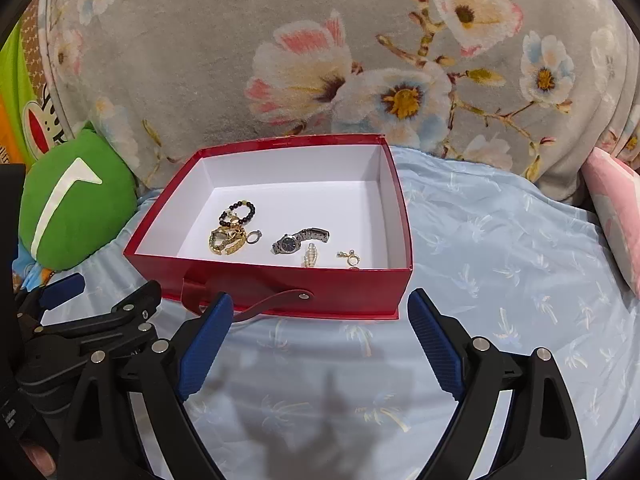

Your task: Organize jewelry

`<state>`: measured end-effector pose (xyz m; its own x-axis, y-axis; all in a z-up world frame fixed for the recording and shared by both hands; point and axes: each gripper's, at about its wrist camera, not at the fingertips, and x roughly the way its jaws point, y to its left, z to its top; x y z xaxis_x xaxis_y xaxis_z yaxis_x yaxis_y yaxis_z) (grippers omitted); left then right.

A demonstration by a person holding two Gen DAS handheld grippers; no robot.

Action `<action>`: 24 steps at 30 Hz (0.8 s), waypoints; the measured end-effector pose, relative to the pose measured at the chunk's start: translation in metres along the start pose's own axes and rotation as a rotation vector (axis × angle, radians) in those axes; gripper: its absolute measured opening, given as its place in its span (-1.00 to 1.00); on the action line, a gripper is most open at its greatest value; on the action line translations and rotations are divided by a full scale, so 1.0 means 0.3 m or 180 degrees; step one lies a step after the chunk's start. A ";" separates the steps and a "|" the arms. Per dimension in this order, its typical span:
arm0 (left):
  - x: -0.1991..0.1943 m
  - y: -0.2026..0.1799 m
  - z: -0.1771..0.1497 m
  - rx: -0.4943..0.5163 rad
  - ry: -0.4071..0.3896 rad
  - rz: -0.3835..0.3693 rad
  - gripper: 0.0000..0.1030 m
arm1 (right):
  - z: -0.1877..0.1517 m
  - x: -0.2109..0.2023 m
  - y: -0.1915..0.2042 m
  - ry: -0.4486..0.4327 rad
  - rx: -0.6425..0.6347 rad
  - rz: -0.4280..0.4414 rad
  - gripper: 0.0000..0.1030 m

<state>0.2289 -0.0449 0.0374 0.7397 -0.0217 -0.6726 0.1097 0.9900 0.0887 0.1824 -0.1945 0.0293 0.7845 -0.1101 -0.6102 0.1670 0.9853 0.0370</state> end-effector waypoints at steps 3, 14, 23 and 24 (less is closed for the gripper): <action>0.024 0.001 0.011 -0.0017 0.0027 0.0019 0.83 | 0.006 0.033 0.010 0.0017 -0.0059 -0.0096 0.68; 0.111 0.016 0.048 -0.0081 0.0064 0.0075 0.83 | 0.035 0.132 0.029 0.0069 -0.0031 -0.0069 0.69; 0.136 0.009 0.037 -0.0071 0.0045 0.0151 0.83 | 0.030 0.145 0.044 0.0004 -0.0106 -0.0181 0.69; 0.138 0.009 0.036 -0.0073 0.0054 0.0150 0.83 | 0.029 0.145 0.044 -0.0003 -0.0111 -0.0190 0.69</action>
<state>0.2670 -0.0447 0.0177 0.7323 0.0271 -0.6805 0.0598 0.9928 0.1039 0.2240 -0.1874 0.0101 0.7745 -0.1687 -0.6097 0.1925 0.9809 -0.0269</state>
